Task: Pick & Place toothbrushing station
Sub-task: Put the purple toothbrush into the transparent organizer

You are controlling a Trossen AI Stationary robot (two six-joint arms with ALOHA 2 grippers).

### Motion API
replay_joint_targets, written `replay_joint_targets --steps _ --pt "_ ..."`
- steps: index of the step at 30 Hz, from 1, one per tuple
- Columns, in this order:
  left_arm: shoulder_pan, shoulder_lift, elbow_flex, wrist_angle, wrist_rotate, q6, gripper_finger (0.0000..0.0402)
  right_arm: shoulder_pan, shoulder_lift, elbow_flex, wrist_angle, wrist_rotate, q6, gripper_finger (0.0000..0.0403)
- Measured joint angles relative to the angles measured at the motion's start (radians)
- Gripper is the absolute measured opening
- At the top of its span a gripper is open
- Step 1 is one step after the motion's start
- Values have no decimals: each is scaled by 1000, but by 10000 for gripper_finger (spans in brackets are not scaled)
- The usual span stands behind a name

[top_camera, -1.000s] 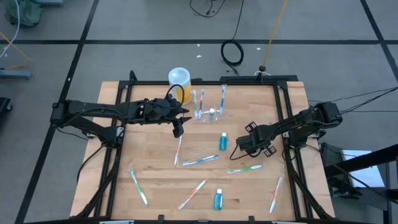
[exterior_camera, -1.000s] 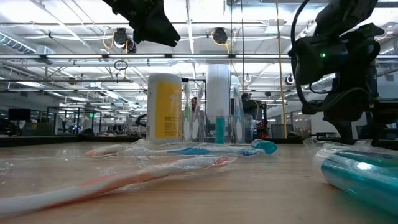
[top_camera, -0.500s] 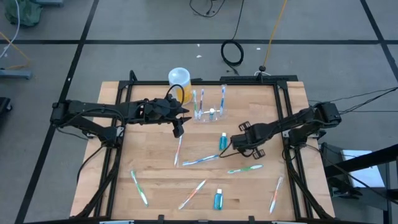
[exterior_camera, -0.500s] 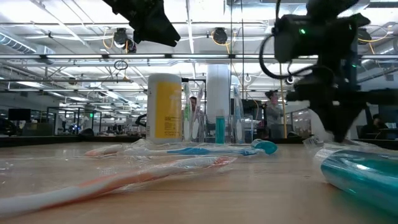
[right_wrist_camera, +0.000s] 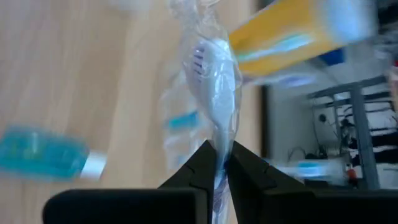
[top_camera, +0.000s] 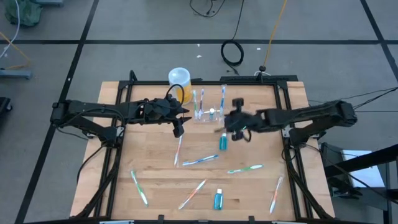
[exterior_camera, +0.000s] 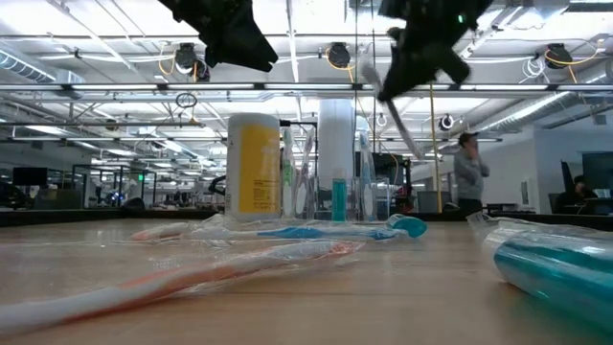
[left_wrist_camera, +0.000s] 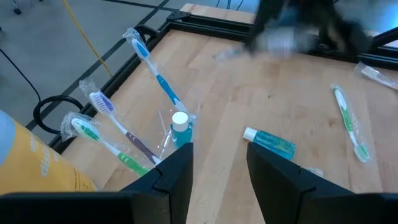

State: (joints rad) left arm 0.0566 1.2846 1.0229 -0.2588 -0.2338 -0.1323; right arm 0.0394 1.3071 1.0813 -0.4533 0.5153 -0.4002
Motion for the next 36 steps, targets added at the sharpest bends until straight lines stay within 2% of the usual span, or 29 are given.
replay_joint_targets --steps 3,6,12,15,19,31,36 --pt "0 0 0 0 0 -1 157 -55 -91 -72 224 -82 43 21" --pt "0 0 0 1 0 -1 157 -115 -151 -217 555 -197 84 13" --pt "0 0 0 2 0 -1 157 -192 -165 -541 1175 -196 164 24" --pt "1 0 0 2 -3 -1 157 -228 -154 -612 1352 -174 179 22" --pt "2 0 0 6 -3 17 157 -268 -154 -623 1303 -104 220 11" --pt "2 0 0 9 -3 -1 157 -359 -147 -623 1117 -131 514 17" --pt "2 0 0 9 -3 -1 157 -394 -147 -623 1068 -260 595 18"
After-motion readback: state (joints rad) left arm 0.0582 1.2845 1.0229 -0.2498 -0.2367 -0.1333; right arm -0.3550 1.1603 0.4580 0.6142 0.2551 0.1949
